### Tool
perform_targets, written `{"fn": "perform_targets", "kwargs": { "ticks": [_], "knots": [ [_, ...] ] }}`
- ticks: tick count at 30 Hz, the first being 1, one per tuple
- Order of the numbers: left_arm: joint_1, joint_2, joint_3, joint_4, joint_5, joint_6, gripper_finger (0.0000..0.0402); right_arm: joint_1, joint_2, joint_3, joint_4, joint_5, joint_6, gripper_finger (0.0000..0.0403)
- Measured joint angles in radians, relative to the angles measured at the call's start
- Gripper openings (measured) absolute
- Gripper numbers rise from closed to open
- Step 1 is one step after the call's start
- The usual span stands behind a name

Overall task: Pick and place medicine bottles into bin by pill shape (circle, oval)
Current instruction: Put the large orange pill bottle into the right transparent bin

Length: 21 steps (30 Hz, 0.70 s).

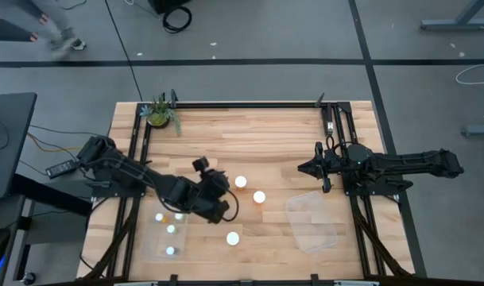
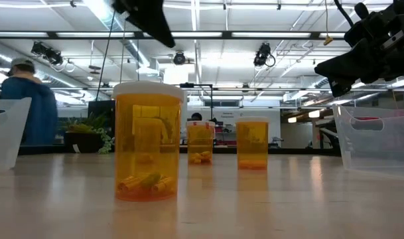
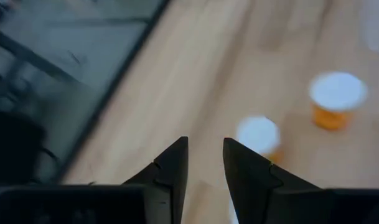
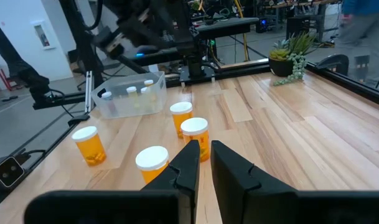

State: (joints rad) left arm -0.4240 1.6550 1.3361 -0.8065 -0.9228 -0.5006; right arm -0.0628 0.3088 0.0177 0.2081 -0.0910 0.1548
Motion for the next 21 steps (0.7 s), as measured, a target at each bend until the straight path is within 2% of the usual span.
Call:
{"fn": "perform_targets", "kwargs": {
  "ticks": [4, 7, 9, 12, 16, 21],
  "knots": [
    [0.050, 0.000, 0.000, 0.100, -0.024, 0.245, 0.0104, 0.000, 0.000, 0.000, 0.000, 0.000, -0.001, 0.0047],
    [0.094, 0.001, 0.000, 0.186, 0.013, 0.451, 0.0099, 0.000, 0.000, 0.000, 0.000, 0.000, 0.000, 0.0047],
    [0.129, 0.001, 0.000, 0.239, 0.095, 0.595, 0.0096, 0.000, 0.000, 0.000, 0.000, 0.000, 0.000, 0.0047],
    [0.180, 0.001, 0.000, 0.293, 0.273, 0.769, 0.0089, 0.000, 0.000, 0.000, 0.000, 0.000, 0.000, 0.0047],
    [0.234, 0.001, 0.000, 0.275, 0.448, 0.854, 0.0074, 0.000, 0.000, 0.000, 0.000, 0.000, 0.000, 0.0047],
    [0.270, -0.020, -0.039, 0.222, 0.563, 0.874, 0.0049, 0.000, 0.000, 0.000, 0.000, 0.000, 0.000, 0.0047]
  ]
}}
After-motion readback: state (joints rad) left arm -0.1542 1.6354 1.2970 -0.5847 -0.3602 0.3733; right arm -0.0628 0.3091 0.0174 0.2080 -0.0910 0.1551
